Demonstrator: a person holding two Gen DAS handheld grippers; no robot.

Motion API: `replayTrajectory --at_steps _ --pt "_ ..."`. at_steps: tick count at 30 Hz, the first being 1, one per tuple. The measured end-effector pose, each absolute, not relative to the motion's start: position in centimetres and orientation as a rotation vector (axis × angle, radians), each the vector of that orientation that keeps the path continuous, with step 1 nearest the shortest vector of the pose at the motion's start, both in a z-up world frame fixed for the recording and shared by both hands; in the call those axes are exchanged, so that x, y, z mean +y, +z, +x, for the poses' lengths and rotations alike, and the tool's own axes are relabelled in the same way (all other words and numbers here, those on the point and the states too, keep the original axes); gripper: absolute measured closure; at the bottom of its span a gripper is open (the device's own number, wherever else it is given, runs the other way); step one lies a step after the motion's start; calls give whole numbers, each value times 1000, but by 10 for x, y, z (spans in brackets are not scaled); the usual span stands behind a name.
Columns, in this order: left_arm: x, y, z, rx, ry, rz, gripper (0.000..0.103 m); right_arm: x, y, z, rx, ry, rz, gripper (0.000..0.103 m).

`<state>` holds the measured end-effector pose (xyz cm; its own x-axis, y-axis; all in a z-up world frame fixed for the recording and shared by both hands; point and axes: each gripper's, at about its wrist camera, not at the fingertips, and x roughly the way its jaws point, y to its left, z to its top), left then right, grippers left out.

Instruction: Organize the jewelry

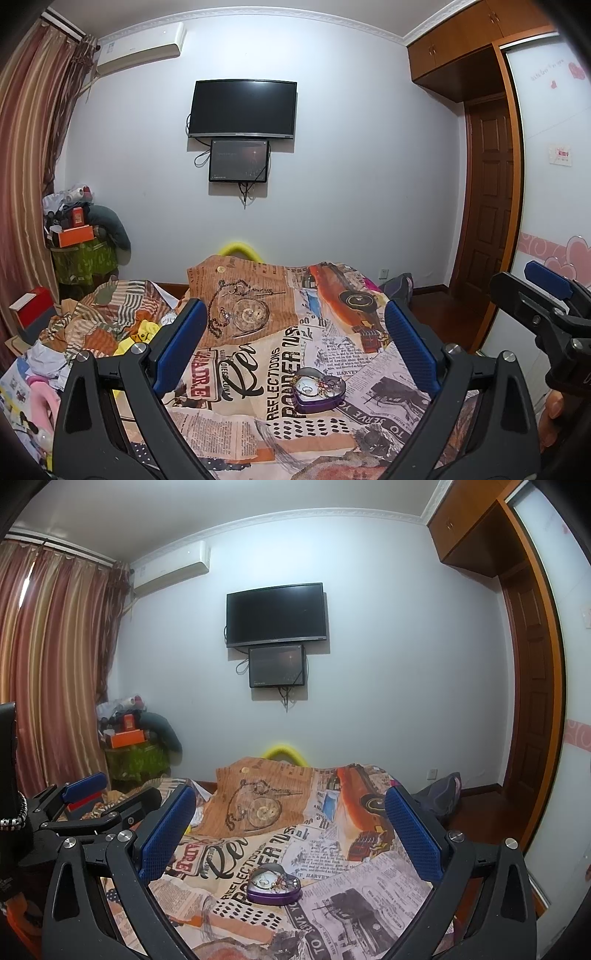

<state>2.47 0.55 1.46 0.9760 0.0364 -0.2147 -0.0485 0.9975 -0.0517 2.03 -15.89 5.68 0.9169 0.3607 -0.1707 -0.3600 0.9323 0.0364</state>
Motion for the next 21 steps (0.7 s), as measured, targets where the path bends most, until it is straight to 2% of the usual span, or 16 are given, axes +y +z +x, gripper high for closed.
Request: replayTrajectory --at_steps 21 --pt "7 11 29 227 31 -67 6 -161 56 22 179 367 4 1"
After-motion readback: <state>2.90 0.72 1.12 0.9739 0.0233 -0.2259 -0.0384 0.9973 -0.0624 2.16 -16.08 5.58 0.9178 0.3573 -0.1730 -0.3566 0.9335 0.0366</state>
